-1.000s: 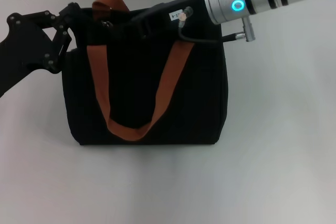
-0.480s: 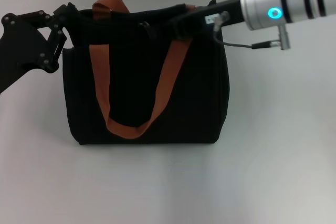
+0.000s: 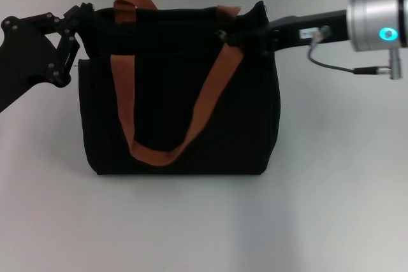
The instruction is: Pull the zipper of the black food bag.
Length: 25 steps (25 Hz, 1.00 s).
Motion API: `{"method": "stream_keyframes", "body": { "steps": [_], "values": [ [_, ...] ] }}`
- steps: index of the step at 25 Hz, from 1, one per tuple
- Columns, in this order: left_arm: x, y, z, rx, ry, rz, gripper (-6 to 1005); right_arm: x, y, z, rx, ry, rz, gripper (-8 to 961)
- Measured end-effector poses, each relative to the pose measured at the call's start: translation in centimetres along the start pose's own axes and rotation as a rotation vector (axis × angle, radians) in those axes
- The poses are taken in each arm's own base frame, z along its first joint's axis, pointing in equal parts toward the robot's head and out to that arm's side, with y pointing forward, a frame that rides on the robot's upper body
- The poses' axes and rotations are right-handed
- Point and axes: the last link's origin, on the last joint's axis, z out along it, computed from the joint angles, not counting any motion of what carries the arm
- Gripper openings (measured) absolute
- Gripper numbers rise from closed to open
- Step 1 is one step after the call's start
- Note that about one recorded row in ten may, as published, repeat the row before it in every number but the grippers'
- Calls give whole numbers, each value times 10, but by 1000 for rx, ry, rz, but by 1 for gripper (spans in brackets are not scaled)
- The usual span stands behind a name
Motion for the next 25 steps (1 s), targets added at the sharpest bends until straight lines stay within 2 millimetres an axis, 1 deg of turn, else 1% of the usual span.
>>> {"method": "stream_keyframes", "body": {
  "steps": [2,3,4,5,6,8,11,15,17,18,19,20,21,22,23,24,25],
  "values": [
    [0,0,0,1,-1,1,34,3,-3,-7,12,-14,9,2],
    [0,0,0,2,-1,1,34,5,-6,-15,24,-33,23,2],
    [0,-1,0,3,-1,1,34,5,-6,-15,24,-33,23,2],
    [0,-2,-1,7,-1,3,34,7,-10,-23,34,-47,37,2],
    [0,-2,-1,7,-1,3,34,7,-10,-23,34,-47,37,2],
    [1,-2,-1,9,0,4,34,9,-13,-30,37,-61,50,2],
    [1,-2,0,10,0,4,34,10,-13,-31,28,-64,48,0],
    [1,-2,1,4,2,11,35,7,-6,-33,-41,-103,26,-2],
    [1,-1,2,1,3,12,35,6,-5,-38,-84,-156,21,-2],
    [1,-1,2,1,3,11,35,9,-7,-44,-132,-219,20,-2],
    [1,-1,2,1,3,11,35,9,-7,-44,-132,-219,20,-1],
    [1,-1,2,2,3,9,35,16,-10,-51,-187,-282,15,-1],
    [1,-1,2,2,3,9,35,16,-10,-51,-187,-282,15,-1],
    [0,-1,1,3,3,-1,35,21,-11,-54,-213,-303,5,-1],
    [1,-1,2,-1,1,-39,36,30,-9,-58,-276,-319,-44,-1],
    [1,-1,2,-1,1,-39,36,30,-9,-58,-276,-319,-44,56],
    [1,-2,3,-5,-1,-55,36,37,-6,-59,-320,-318,-83,112]
  ]
}}
